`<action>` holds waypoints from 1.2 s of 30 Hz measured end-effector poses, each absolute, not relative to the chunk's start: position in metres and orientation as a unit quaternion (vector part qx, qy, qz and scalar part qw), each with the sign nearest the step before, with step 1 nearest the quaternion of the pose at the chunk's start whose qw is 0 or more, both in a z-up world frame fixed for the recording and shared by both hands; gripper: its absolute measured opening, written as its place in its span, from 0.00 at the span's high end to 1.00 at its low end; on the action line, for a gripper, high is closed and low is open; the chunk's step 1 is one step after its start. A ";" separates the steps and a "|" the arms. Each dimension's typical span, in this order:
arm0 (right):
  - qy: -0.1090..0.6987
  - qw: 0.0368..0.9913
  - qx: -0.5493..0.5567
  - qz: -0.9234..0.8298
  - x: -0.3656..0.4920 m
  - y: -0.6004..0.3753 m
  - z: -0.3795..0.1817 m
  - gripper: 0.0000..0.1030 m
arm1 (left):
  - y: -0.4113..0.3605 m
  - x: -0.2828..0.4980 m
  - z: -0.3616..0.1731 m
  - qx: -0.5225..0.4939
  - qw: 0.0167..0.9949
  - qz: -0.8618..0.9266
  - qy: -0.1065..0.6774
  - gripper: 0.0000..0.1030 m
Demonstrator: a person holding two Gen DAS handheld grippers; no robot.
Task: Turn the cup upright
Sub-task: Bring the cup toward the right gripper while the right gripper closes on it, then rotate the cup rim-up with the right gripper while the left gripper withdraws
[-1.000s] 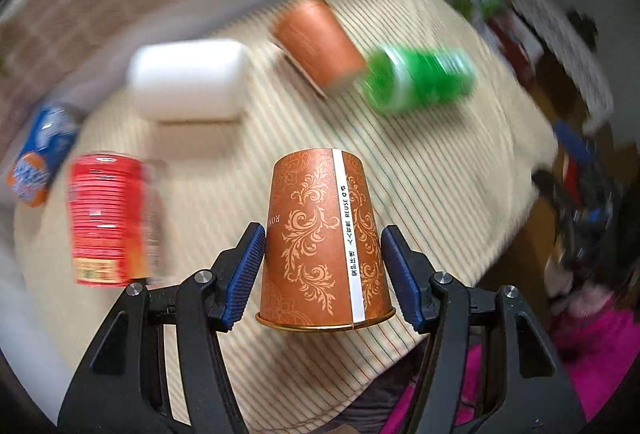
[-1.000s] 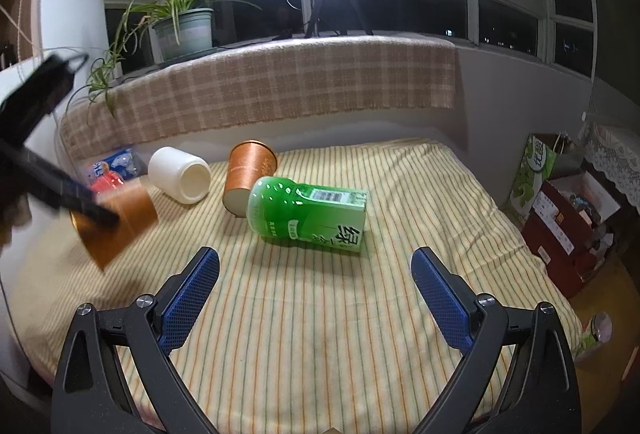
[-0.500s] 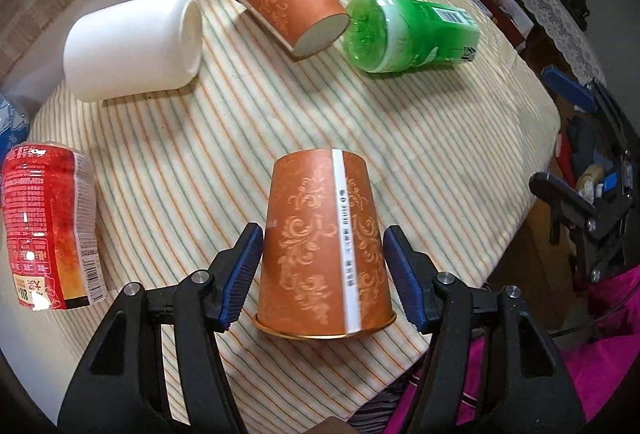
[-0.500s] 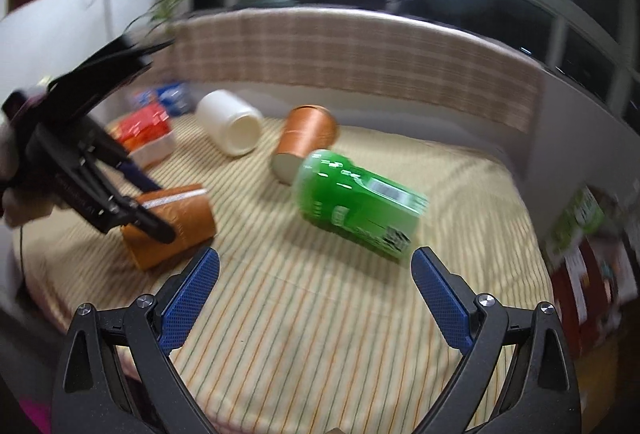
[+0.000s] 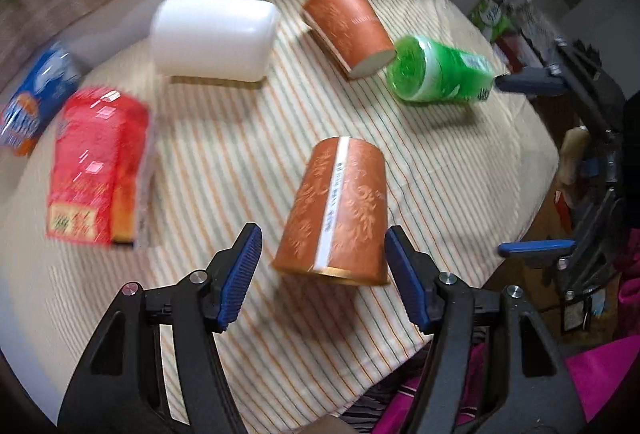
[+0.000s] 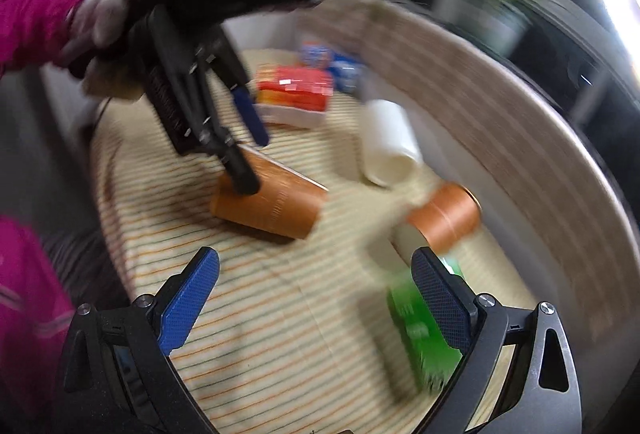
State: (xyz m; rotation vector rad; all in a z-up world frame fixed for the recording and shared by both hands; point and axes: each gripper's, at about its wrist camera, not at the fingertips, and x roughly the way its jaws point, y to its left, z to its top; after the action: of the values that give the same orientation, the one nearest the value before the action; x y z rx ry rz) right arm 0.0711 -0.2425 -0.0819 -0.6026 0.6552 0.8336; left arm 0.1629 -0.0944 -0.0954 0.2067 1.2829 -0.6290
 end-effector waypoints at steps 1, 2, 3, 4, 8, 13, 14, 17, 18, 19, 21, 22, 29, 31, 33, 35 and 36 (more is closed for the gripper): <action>0.306 0.811 -0.295 0.401 0.073 -0.237 -0.082 0.07 | -0.087 0.159 -0.093 0.086 0.755 -0.283 0.586 0.36; 0.303 0.800 -0.311 0.414 0.075 -0.230 -0.081 0.07 | -0.078 0.154 -0.090 0.078 0.759 -0.278 0.583 0.36; 0.300 0.788 -0.328 0.427 0.078 -0.222 -0.082 0.07 | -0.070 0.148 -0.087 0.070 0.764 -0.272 0.581 0.36; 0.298 0.776 -0.341 0.438 0.077 -0.218 -0.082 0.08 | -0.062 0.143 -0.085 0.062 0.768 -0.264 0.580 0.36; 0.287 0.728 -0.406 0.473 0.081 -0.194 -0.087 0.08 | -0.035 0.122 -0.084 0.028 0.778 -0.237 0.581 0.36; 0.278 0.663 -0.479 0.503 0.084 -0.169 -0.094 0.10 | -0.013 0.104 -0.091 -0.002 0.778 -0.215 0.591 0.36; 0.280 0.646 -0.495 0.509 0.085 -0.165 -0.098 0.12 | -0.009 0.101 -0.091 -0.007 0.778 -0.213 0.591 0.36; 0.287 0.604 -0.530 0.521 0.085 -0.158 -0.110 0.18 | -0.005 0.092 -0.093 -0.020 0.779 -0.205 0.592 0.36; 0.289 0.592 -0.538 0.525 0.084 -0.155 -0.113 0.19 | -0.002 0.089 -0.093 -0.022 0.780 -0.201 0.593 0.36; 0.290 0.583 -0.544 0.529 0.086 -0.150 -0.117 0.19 | -0.002 0.087 -0.094 -0.021 0.780 -0.198 0.594 0.36; 0.290 0.570 -0.552 0.534 0.087 -0.145 -0.123 0.19 | 0.000 0.082 -0.096 -0.019 0.778 -0.196 0.596 0.36; 0.289 0.567 -0.555 0.536 0.085 -0.146 -0.126 0.19 | 0.001 0.080 -0.097 -0.017 0.778 -0.194 0.597 0.36; 0.292 0.551 -0.571 0.534 0.087 -0.137 -0.148 0.28 | 0.004 0.071 -0.098 -0.012 0.782 -0.179 0.597 0.36; 0.298 0.561 -0.562 0.530 0.091 -0.138 -0.148 0.30 | 0.004 0.071 -0.098 -0.012 0.784 -0.178 0.595 0.36; 0.308 0.574 -0.546 0.527 0.096 -0.139 -0.148 0.31 | 0.004 0.071 -0.099 -0.014 0.785 -0.177 0.594 0.36; 0.320 0.584 -0.531 0.525 0.102 -0.138 -0.147 0.32 | 0.003 0.072 -0.099 -0.012 0.787 -0.175 0.592 0.36; 0.327 0.589 -0.523 0.522 0.105 -0.138 -0.146 0.33 | 0.003 0.073 -0.099 -0.009 0.789 -0.174 0.590 0.36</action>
State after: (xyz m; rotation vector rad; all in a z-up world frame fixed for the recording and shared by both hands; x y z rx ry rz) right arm 0.1047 -0.1379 -0.1465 -1.2170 0.7623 1.2166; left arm 0.0727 0.0031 -0.0992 -0.0198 1.2705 -0.3743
